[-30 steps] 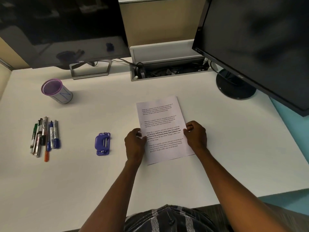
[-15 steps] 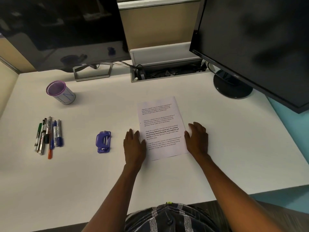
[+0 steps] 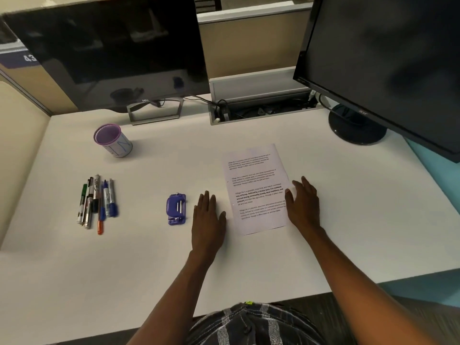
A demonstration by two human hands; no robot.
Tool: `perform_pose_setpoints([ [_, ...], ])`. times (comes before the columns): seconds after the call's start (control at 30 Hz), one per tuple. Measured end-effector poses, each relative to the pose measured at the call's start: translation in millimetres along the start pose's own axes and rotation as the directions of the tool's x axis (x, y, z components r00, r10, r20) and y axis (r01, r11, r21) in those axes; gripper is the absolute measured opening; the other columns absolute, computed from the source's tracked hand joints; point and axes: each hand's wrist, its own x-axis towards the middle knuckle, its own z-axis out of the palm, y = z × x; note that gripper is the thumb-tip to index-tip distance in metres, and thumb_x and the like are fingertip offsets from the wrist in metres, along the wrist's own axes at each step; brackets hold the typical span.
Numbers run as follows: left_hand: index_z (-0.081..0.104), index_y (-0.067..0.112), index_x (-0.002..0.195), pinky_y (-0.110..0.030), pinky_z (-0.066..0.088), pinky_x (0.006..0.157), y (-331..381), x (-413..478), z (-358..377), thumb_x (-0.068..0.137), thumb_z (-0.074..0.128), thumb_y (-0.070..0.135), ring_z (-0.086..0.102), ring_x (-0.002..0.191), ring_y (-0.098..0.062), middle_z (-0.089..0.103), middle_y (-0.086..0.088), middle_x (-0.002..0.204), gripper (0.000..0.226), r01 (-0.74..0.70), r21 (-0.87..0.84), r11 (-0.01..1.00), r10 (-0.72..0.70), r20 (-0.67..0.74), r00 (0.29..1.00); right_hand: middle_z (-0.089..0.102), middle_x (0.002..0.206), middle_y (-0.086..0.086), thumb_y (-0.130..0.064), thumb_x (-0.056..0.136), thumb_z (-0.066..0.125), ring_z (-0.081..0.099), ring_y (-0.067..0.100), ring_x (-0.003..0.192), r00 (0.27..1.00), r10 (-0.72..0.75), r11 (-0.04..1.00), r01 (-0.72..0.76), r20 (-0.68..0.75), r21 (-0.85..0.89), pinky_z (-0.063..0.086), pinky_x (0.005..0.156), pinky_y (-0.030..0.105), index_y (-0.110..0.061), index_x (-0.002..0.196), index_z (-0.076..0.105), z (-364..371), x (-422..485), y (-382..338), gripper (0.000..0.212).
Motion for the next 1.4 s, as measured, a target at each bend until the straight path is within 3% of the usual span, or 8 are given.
perform_pose_setpoints([
  [0.37,0.031,0.003,0.161,-0.035,0.015,0.131,-63,17,-64,0.107,0.054,0.021,0.007,0.164,-0.024,0.016,-0.011,0.175,0.062,0.107,-0.155,0.982,-0.129,-0.136,0.982,0.054,0.146,0.013,-0.012,0.094,0.067,0.046,0.031,0.139,0.976,-0.21,0.962,0.217,-0.058,0.165,0.04,0.114,0.044,-0.005,0.13,0.063,55,-49,-98,0.037],
  [0.63,0.035,-0.003,0.157,-0.035,0.023,0.126,-95,23,-77,0.106,0.056,0.022,0.022,0.16,-0.029,0.029,-0.017,0.169,0.061,0.189,-0.225,0.956,-0.209,-0.067,0.976,0.048,0.154,0.004,-0.025,0.097,0.064,0.043,0.021,0.142,0.921,-0.367,0.928,0.351,0.132,0.125,0.037,0.118,0.036,-0.014,0.141,0.055,102,-77,-148,0.047],
  [0.73,0.049,-0.003,0.145,-0.027,0.033,0.108,-101,27,-80,0.104,0.06,0.022,0.041,0.146,-0.033,0.047,-0.019,0.155,0.05,0.24,-0.281,0.929,-0.272,-0.078,0.959,0.039,0.16,0.002,-0.03,0.098,0.063,0.038,0.018,0.147,0.908,-0.362,0.932,0.348,0.212,0.101,0.034,0.12,0.032,-0.015,0.148,0.047,115,-81,-159,0.055],
  [0.9,0.06,0.002,0.133,-0.036,0.047,0.099,-110,31,-82,0.1,0.067,0.025,0.06,0.118,-0.031,0.062,-0.016,0.129,0.041,0.246,-0.352,0.903,-0.294,-0.091,0.951,0.021,0.169,0.002,-0.039,0.101,0.055,0.019,0.018,0.156,0.879,-0.348,0.927,0.375,0.327,-0.021,0.018,0.126,0.031,-0.015,0.158,0.03,136,-86,-167,0.067],
  [1.03,0.071,0.005,0.111,-0.02,0.047,0.067,-110,38,-85,0.095,0.072,0.021,0.062,0.074,-0.011,0.066,0.004,0.085,0.023,0.307,-0.447,0.84,-0.368,-0.053,0.929,0.018,0.17,0.003,-0.042,0.101,0.054,0.014,0.019,0.157,0.884,-0.334,0.916,0.386,0.327,-0.106,0.015,0.126,0.031,-0.014,0.158,0.03,145,-87,-168,0.068],
  [1.13,0.073,0.01,0.092,-0.033,0.056,0.071,-111,40,-83,0.092,0.074,0.014,0.068,0.074,-0.021,0.069,0.004,0.075,0.005,0.346,-0.545,0.764,-0.408,0.008,0.913,0.018,0.17,0.003,-0.044,0.101,0.053,0.014,0.019,0.157,0.892,-0.32,0.923,0.37,0.32,-0.107,0.016,0.125,0.031,-0.014,0.158,0.032,148,-88,-169,0.067],
  [1.3,0.074,0.011,0.078,-0.045,0.062,0.074,-113,44,-82,0.088,0.075,0.008,0.068,0.071,-0.027,0.074,-0.014,0.078,0.011,0.426,-0.653,0.626,-0.486,0.102,0.868,0.021,0.169,0.002,-0.046,0.101,0.054,0.017,0.019,0.156,0.898,-0.307,0.925,0.36,0.316,-0.125,0.019,0.124,0.03,-0.015,0.156,0.033,151,-87,-169,0.066],
  [1.4,0.071,0.015,0.072,-0.042,0.061,0.072,-113,47,-83,0.088,0.076,0.005,0.067,0.071,-0.029,0.073,-0.016,0.079,0.02,0.445,-0.679,0.584,-0.504,0.127,0.855,0.021,0.169,0.002,-0.045,0.101,0.054,0.017,0.019,0.156,0.897,-0.305,0.924,0.36,0.319,-0.129,0.019,0.124,0.03,-0.015,0.156,0.034,152,-88,-168,0.066],
])
